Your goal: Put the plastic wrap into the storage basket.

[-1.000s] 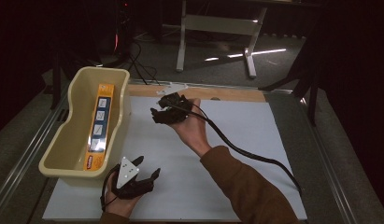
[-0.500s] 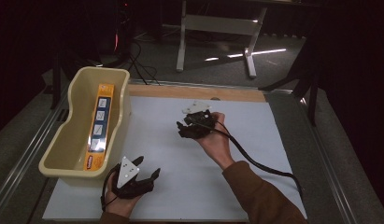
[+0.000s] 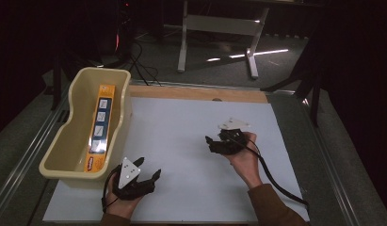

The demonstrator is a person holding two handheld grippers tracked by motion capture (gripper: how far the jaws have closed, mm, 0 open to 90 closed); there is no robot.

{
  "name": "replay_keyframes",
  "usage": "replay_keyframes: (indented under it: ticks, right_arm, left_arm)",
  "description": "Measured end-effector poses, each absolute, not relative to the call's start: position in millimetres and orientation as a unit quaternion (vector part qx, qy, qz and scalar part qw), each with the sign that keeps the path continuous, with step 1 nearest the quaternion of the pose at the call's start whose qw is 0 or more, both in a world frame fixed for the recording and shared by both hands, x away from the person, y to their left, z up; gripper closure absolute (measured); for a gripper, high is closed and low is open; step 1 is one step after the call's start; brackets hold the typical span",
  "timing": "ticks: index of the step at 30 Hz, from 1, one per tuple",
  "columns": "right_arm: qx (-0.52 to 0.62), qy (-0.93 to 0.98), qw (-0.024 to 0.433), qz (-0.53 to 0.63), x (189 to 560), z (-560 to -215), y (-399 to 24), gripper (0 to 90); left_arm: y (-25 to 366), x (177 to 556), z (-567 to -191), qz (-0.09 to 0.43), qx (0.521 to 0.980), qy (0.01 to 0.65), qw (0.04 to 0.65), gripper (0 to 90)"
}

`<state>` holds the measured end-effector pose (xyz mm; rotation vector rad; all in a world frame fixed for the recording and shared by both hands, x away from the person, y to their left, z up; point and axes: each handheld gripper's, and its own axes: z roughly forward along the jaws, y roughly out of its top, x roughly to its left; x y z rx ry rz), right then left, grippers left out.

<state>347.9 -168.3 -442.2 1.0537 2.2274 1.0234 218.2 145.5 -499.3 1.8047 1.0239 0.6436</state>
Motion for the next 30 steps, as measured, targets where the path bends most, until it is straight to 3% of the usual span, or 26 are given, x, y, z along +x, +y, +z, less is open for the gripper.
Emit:
replay_keyframes:
  ticks: [18,30]
  right_arm:
    - [0.455,0.765,0.199,0.410,301,-490,-253,24.6]
    - [0.428,0.748,0.231,0.452,271,-482,-282,23.7]
  left_arm:
    - [145,220,-501,0.260,0.738,0.420,0.460,28.0]
    - [148,217,-498,0.263,0.740,0.421,0.455,27.7]
